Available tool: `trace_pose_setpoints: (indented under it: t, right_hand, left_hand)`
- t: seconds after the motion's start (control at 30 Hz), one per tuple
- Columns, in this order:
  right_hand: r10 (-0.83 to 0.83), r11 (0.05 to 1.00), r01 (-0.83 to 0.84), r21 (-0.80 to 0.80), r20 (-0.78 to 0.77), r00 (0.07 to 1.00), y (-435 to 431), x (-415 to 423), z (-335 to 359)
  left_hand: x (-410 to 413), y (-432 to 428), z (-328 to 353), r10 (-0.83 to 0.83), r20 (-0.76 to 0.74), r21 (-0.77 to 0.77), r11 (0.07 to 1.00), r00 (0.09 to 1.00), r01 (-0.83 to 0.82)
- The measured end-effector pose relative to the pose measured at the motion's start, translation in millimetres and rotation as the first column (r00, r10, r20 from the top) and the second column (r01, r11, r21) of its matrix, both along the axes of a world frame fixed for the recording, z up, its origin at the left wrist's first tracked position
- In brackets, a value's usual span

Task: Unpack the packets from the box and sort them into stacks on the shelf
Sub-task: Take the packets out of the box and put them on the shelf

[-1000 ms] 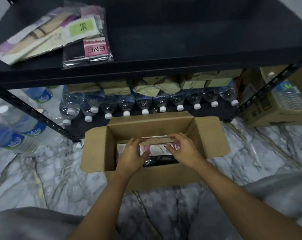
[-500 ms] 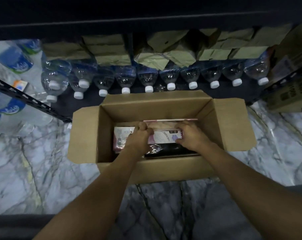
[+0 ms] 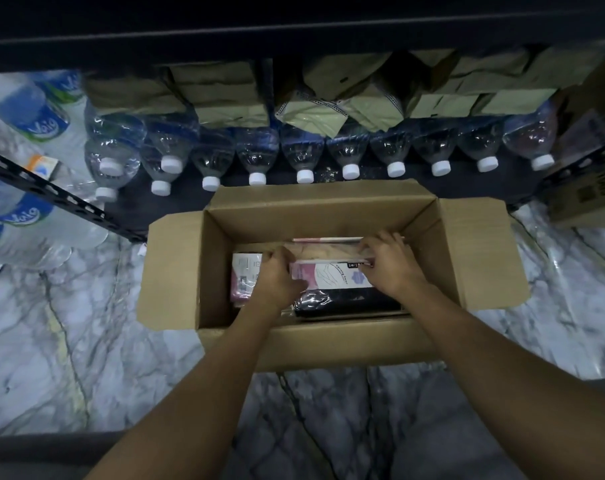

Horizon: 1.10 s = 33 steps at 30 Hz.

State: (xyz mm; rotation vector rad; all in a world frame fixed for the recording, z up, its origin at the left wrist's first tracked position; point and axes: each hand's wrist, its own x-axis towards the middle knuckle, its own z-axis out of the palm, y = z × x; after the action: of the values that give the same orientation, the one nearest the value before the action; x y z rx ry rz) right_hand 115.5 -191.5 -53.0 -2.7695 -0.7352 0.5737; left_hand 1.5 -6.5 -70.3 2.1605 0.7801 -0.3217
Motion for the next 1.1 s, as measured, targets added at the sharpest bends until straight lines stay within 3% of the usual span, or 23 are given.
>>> trace_pose_setpoints:
  t: [0.23,0.37,0.57,0.9,1.1]
  right_hand:
    - [-0.037,0.999,0.037,0.007,0.104,0.994,-2,0,6]
    - [-0.011,0.997,0.022,-0.072,0.146,0.989,-1,2,2]
    - [0.082,0.987,-0.058,-0.147,0.166,0.983,7,4,-9]
    - [0.149,0.985,-0.131,-0.115,0.167,0.975,8,19,-12]
    - [0.112,0.994,-0.108,-0.027,0.260,0.959,-6,21,7]
  left_hand:
    - [1,-3,0,0.192,-0.011,-0.074,0.979,0.981,-0.192]
    - [1,-3,2,0.118,0.095,0.011,0.993,0.988,-0.120]
    - [3,1,-6,0.028,0.076,0.080,0.996,0.997,-0.034]
    - [-3,5,-11,0.163,0.097,-0.047,0.986,0.982,-0.159]
    - [-9,8,-9,0.180,0.058,-0.126,0.977,0.982,-0.172]
